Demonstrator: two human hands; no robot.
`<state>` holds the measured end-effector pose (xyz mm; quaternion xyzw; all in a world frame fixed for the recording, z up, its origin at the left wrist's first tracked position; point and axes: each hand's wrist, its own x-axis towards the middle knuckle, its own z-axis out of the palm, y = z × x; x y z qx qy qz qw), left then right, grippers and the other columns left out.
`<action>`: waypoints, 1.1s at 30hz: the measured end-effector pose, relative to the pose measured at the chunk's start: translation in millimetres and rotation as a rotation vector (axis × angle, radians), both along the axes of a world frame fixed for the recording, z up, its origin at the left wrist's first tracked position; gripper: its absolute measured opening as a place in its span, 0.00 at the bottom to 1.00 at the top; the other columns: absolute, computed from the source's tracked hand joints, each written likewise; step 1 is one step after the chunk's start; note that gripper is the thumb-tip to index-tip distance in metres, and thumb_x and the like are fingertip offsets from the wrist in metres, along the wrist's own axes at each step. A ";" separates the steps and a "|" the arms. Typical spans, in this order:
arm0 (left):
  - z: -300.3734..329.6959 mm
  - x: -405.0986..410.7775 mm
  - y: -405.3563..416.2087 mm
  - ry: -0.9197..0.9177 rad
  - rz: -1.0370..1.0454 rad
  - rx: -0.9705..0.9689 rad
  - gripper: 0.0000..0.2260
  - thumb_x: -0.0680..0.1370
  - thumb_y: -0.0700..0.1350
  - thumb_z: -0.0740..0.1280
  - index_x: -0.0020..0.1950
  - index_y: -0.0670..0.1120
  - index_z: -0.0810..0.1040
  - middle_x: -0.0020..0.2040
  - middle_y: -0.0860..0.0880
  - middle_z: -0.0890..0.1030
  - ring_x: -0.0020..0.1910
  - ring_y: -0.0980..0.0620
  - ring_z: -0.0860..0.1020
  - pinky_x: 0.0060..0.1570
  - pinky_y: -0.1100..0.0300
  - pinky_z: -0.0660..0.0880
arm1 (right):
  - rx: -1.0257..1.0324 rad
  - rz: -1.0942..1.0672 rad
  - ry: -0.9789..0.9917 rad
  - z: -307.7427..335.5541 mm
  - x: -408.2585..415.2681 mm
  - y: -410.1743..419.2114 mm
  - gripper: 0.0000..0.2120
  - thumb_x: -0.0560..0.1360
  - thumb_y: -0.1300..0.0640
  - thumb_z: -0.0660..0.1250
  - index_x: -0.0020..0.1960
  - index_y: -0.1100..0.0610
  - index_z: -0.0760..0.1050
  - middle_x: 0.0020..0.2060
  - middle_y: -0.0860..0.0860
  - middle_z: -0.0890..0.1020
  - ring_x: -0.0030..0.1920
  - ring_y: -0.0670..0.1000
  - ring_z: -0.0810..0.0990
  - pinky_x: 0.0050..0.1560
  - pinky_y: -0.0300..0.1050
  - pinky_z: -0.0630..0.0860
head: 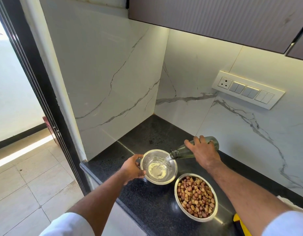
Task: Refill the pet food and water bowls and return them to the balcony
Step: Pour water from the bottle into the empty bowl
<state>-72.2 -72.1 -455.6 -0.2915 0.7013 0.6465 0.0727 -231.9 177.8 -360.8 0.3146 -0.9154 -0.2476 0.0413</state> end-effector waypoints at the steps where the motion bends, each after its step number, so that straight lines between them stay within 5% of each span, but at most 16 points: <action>1: 0.0 -0.2 -0.4 -0.001 0.000 0.002 0.36 0.71 0.28 0.76 0.75 0.48 0.72 0.57 0.43 0.81 0.49 0.47 0.85 0.38 0.60 0.84 | 0.001 0.002 0.001 0.3 0.1 -0.3 0.45 0.73 0.53 0.78 0.79 0.45 0.54 0.73 0.59 0.69 0.74 0.61 0.67 0.61 0.63 0.80; 33: 0.7 0.6 -2.2 0.005 -0.007 0.030 0.35 0.71 0.28 0.76 0.74 0.49 0.72 0.55 0.43 0.80 0.49 0.46 0.85 0.42 0.56 0.85 | 0.045 -0.001 0.033 7.3 5.4 -3.1 0.46 0.72 0.53 0.78 0.80 0.45 0.53 0.74 0.60 0.67 0.76 0.63 0.65 0.65 0.65 0.77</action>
